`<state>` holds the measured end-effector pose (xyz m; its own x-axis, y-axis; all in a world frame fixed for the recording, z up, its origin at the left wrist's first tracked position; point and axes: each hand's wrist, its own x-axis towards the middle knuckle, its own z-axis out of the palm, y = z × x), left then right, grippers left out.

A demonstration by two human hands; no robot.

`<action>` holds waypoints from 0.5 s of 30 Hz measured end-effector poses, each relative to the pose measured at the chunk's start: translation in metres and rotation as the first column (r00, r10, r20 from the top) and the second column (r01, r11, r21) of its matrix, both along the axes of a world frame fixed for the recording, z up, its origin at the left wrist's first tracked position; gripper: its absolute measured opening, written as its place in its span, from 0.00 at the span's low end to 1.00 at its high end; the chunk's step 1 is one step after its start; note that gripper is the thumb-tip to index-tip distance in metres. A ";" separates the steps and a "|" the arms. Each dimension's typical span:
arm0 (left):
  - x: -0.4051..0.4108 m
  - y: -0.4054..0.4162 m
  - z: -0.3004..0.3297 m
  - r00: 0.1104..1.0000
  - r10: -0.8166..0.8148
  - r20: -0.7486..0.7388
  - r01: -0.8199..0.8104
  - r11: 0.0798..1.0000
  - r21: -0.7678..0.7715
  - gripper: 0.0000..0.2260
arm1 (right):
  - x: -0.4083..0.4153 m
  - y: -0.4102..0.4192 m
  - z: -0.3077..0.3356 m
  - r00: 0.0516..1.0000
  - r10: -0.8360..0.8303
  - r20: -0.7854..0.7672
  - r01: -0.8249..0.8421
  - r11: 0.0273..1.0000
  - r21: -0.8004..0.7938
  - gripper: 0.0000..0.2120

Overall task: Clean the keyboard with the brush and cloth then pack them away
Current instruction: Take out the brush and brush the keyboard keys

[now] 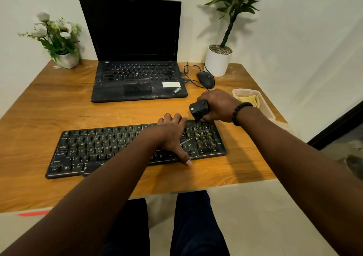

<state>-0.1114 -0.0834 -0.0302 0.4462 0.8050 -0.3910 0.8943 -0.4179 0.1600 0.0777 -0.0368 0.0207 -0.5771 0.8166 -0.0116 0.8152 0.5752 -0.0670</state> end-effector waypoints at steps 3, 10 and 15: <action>0.000 -0.001 0.000 1.000 0.007 0.006 -0.007 1.000 -0.001 0.63 | 0.001 -0.007 -0.001 0.994 0.000 -0.109 -0.014 0.992 -0.127 0.17; -0.001 0.001 -0.001 1.000 -0.003 0.010 0.003 1.000 -0.009 0.64 | 0.012 0.001 0.013 0.997 -0.004 0.074 0.011 0.996 -0.093 0.18; 0.000 0.002 -0.002 1.000 -0.012 0.002 0.012 1.000 0.010 0.63 | 0.005 -0.004 0.003 0.998 0.044 -0.033 -0.048 0.992 -0.120 0.19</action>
